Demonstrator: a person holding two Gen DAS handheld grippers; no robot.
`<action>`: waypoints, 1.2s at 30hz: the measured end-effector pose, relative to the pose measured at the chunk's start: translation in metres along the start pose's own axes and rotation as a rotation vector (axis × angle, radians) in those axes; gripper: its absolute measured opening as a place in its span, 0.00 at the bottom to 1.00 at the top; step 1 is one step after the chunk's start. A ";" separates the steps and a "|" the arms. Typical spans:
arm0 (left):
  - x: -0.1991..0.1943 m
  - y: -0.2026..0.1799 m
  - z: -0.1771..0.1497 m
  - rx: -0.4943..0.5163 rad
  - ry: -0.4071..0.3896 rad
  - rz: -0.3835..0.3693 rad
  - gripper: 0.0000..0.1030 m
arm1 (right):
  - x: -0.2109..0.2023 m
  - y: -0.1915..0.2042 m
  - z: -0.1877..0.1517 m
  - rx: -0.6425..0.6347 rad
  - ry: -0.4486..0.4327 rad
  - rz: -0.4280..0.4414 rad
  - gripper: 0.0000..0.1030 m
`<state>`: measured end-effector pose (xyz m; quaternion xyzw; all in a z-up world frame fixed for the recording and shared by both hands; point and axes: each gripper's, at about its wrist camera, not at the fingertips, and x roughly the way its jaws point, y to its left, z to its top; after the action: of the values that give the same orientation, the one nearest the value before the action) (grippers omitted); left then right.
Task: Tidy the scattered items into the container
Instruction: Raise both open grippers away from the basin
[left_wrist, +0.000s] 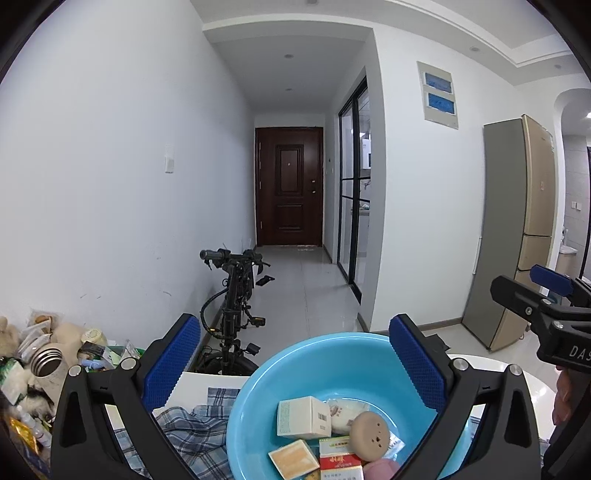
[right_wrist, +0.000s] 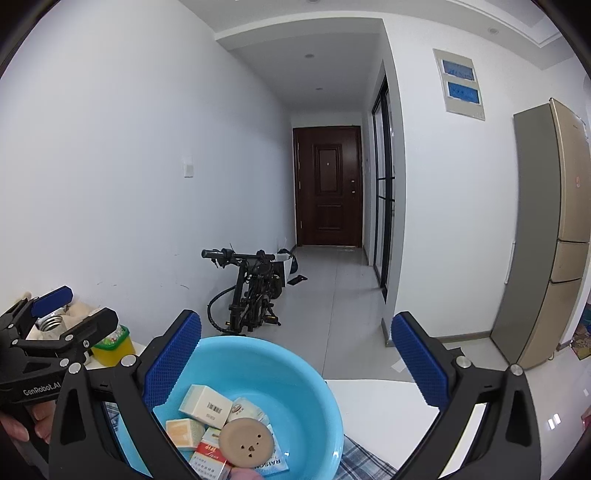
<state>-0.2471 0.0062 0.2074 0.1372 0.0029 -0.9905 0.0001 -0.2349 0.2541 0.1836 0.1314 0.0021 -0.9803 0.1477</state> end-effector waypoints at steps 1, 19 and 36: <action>-0.009 -0.002 0.001 0.000 -0.006 -0.006 1.00 | -0.006 0.001 0.001 0.001 -0.002 0.001 0.99; -0.129 -0.008 0.004 0.023 -0.056 -0.029 1.00 | -0.111 0.025 0.006 -0.015 -0.056 -0.001 0.99; -0.230 -0.005 -0.019 0.040 -0.104 0.000 1.00 | -0.198 0.047 -0.016 -0.026 -0.079 0.010 1.00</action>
<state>-0.0203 0.0108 0.2518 0.0857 -0.0168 -0.9962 -0.0026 -0.0348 0.2670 0.2206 0.0906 0.0083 -0.9838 0.1542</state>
